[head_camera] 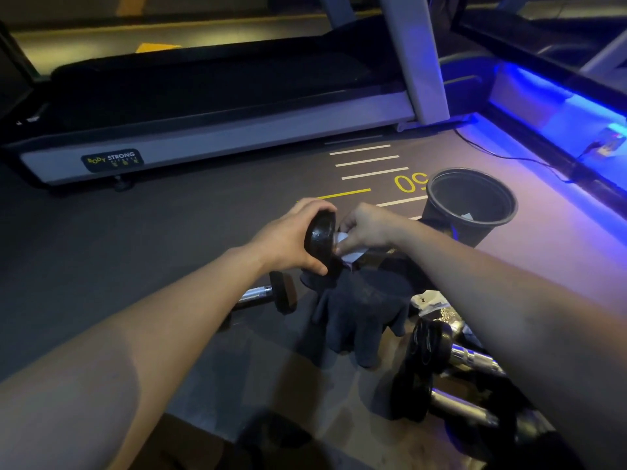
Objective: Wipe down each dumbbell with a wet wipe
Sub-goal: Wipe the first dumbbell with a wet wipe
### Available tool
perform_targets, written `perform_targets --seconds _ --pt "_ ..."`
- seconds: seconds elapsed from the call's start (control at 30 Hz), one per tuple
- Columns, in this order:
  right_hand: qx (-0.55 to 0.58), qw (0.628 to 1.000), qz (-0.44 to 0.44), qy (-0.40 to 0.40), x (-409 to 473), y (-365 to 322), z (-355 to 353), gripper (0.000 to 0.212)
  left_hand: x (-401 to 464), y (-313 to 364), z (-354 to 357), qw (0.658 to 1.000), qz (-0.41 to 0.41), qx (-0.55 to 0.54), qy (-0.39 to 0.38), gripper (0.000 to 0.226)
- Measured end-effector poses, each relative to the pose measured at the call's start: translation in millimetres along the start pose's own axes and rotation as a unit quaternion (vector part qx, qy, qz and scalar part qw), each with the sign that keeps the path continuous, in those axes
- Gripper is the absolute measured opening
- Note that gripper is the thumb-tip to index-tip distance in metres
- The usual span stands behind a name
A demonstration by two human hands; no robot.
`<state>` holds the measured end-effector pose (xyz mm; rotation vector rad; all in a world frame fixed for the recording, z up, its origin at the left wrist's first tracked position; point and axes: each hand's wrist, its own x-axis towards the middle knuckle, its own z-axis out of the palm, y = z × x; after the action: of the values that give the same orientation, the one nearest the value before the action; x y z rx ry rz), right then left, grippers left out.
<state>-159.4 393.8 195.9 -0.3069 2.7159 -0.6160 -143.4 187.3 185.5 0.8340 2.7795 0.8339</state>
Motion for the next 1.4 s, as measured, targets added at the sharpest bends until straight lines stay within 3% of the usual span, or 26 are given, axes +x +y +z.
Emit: perform_targets --seconds 0.2,0.4,0.5,0.73,1.07,1.23,1.4 --pt "-0.086 0.988 -0.012 0.131 -14.6 -1.6 20.0 0.038 5.2 6.4 -2.9 1.0 -0.015 -0.002 -0.005 0.113" --pt "-0.178 0.952 -0.075 0.238 -32.0 -4.8 51.3 0.038 6.8 4.0 -2.8 1.0 -0.015 0.014 0.0 0.114" --pt "-0.158 0.959 -0.072 0.224 -27.9 -4.1 45.1 0.03 7.4 4.3 -2.9 1.0 -0.019 0.017 -0.002 0.115" --pt "-0.057 0.994 -0.02 0.093 -11.8 -4.9 13.6 0.034 6.4 5.8 -3.5 0.999 -0.02 0.032 -0.009 0.115" --pt "0.004 0.994 0.027 -0.108 8.6 -5.0 -9.7 0.029 -0.3 8.5 -4.8 0.998 -0.021 0.049 -0.018 0.116" --pt "0.01 0.996 0.011 -0.084 7.9 -1.1 -3.1 0.034 0.0 7.0 -5.8 0.998 -0.016 0.057 -0.018 0.116" --pt "-0.134 0.988 -0.053 0.053 -11.6 -1.3 17.3 0.026 2.6 7.6 -6.0 0.999 -0.02 0.048 -0.009 0.117"
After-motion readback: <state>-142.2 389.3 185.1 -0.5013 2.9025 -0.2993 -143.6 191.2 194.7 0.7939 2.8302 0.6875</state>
